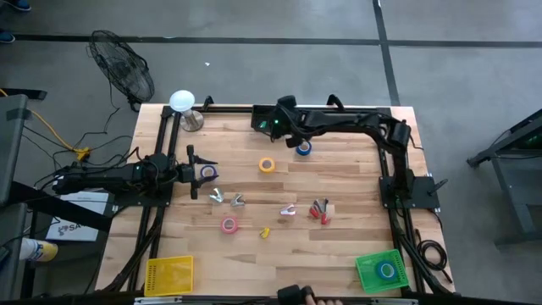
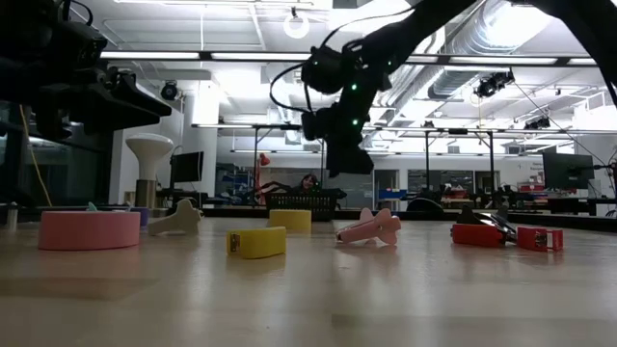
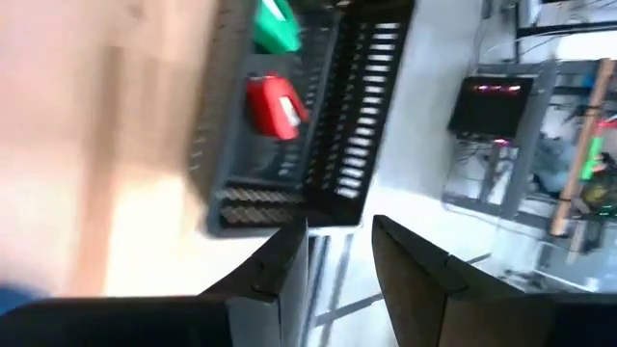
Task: Pick and place Stapler, Stapler remover, tape
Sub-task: Put the right blue tape into the green bin
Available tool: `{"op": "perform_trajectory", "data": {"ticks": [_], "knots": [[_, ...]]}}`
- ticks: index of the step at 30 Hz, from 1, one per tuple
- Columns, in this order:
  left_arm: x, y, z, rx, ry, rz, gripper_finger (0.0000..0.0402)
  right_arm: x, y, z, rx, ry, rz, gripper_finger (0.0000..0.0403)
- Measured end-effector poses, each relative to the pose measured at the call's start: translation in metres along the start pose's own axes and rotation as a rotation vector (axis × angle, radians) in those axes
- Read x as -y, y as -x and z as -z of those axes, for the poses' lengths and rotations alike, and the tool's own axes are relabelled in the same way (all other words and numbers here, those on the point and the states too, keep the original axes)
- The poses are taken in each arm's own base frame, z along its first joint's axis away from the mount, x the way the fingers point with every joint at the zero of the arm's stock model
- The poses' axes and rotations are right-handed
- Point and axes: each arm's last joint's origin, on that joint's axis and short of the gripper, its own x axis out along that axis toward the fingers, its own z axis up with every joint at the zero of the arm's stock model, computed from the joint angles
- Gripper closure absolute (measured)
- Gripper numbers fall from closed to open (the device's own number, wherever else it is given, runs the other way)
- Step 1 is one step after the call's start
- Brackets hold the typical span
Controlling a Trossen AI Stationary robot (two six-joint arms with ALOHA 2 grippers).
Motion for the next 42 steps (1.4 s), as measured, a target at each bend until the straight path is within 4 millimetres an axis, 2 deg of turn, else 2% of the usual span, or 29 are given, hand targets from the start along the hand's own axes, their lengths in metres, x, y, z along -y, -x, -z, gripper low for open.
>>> {"op": "perform_trajectory", "data": {"ticks": [12, 24, 27, 31, 34, 38, 42], "knots": [[0.000, 0.000, 0.000, 0.000, 0.000, 0.002, 0.0204, -0.030, 0.048, 0.002, 0.003, -0.054, -0.352, 0.0293], [0.000, 0.000, 0.000, 0.000, 0.000, 0.001, 0.0204, -0.065, 0.077, -0.013, 0.009, -0.018, -0.518, 0.0293], [0.000, 0.000, 0.000, 0.000, 0.000, 0.001, 0.0204, -0.073, 0.083, -0.013, -0.040, -0.098, -0.562, 0.0293], [0.000, 0.000, 0.000, 0.000, 0.000, 0.001, 0.0204, -0.084, 0.086, -0.011, -0.134, -0.301, -0.575, 0.0293], [0.000, 0.000, 0.000, 0.000, 0.000, 0.001, 0.0204, -0.093, 0.088, -0.001, -0.199, -0.436, -0.593, 0.0293], [0.000, 0.000, 0.000, 0.000, 0.000, 0.000, 0.0204, -0.107, 0.094, 0.015, -0.271, -0.527, -0.589, 0.0290], [0.000, 0.000, 0.000, 0.000, 0.000, 0.001, 0.0204, -0.109, 0.101, 0.025, -0.277, -0.639, -0.510, 0.0273]]}}
